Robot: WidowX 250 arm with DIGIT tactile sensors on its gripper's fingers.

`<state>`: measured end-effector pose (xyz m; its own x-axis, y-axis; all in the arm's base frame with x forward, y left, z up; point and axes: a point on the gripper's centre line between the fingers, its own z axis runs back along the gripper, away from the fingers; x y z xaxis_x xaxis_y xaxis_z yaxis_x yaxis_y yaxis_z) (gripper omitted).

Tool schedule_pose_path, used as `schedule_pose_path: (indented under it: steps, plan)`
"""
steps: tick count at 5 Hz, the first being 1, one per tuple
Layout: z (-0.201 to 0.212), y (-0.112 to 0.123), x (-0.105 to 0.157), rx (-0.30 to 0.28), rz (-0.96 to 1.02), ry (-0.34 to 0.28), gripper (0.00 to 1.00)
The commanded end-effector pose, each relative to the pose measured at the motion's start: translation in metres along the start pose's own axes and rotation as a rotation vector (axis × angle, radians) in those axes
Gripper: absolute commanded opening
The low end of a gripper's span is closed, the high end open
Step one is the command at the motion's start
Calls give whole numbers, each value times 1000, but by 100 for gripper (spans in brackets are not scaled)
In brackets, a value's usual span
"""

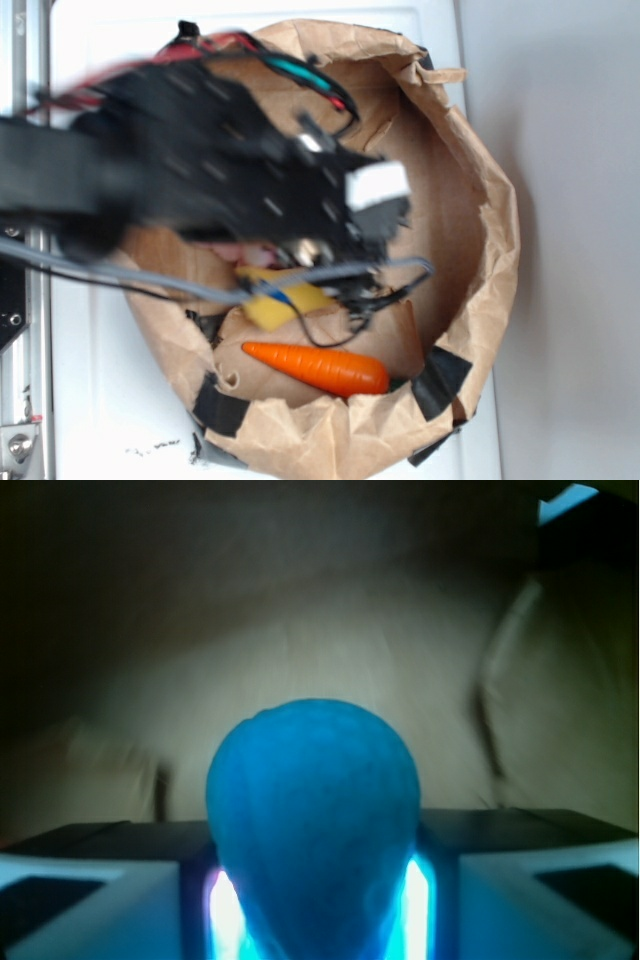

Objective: Grab the blue ball.

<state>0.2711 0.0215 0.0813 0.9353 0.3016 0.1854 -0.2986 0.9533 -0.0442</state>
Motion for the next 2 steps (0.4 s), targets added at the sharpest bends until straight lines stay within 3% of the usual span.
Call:
schedule_pose_path:
  steps: [1,2]
  plan:
    - [58,18,-11,-49,-101,9,0]
    - [61,14,-17,-24,-148,-2,0]
